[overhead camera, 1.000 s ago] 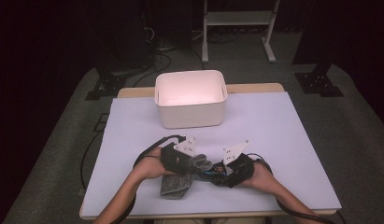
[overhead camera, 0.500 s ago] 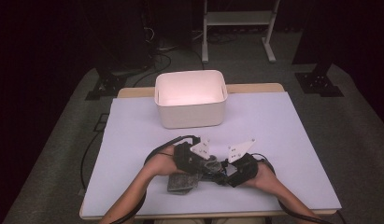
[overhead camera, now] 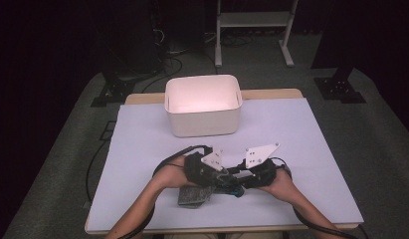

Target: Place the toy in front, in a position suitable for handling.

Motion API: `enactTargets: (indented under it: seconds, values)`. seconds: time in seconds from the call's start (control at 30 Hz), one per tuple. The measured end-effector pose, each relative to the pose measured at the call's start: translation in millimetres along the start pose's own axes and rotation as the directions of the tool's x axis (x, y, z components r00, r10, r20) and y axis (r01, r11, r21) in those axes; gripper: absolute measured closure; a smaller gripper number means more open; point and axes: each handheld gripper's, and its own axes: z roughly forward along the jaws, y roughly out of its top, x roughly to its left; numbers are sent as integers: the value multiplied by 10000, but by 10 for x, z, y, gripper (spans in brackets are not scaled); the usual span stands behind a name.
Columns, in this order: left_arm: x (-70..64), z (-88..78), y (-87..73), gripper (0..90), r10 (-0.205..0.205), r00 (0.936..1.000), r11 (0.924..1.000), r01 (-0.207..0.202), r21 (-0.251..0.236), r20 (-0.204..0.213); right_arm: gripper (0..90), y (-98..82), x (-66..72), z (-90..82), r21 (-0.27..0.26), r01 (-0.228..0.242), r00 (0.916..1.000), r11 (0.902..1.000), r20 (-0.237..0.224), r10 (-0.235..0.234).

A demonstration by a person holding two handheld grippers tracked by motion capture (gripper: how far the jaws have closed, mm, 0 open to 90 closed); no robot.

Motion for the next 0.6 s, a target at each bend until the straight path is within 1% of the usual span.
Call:
enactTargets:
  seconds: [0.07,0.17,0.27,0.3,0.37,0.43,0.47,0.5,0.53,0.57,0.6]
  values:
    - [4,-2,-4,704,-1,10000,10000,1,-6,62,812,-6,12,8,119,161,9998,9998,83,-162]
    - [-11,-10,-10,653,-42,10000,10000,43,-52,68,838,-21,39,19,300,371,9991,9989,201,-377]
    - [-38,-104,-34,586,-128,9996,9997,123,-198,-259,839,-23,26,17,319,175,9998,9993,113,-178]
    - [-44,-137,-47,561,-250,9992,9993,241,-290,-302,839,-26,19,16,318,185,9998,9993,116,-189]
    - [-46,-249,-94,552,-338,9983,9984,315,-474,-480,839,-32,15,20,266,152,9998,9995,97,-154]
    - [-44,-356,-149,550,-496,9969,9964,452,-713,-612,838,-36,14,19,248,90,9999,9997,74,-92]
    - [-47,-384,-174,555,-596,9962,9952,544,-812,-638,838,-38,11,20,233,75,10000,9997,48,-77]
    - [-46,-395,-194,572,-575,9966,9956,530,-768,-582,837,-40,8,21,211,55,10000,9998,27,-56]
    - [-57,-376,-208,608,-574,9972,9957,537,-754,-474,835,-42,6,23,201,48,10000,9998,7,-49]
    - [-67,-347,-212,642,-460,9979,9971,431,-621,-459,833,-43,5,25,191,28,10000,9998,-5,-28]
    - [-74,-317,-211,666,-351,9978,9981,322,-516,-555,832,-42,4,26,201,16,10000,9998,-6,-16]
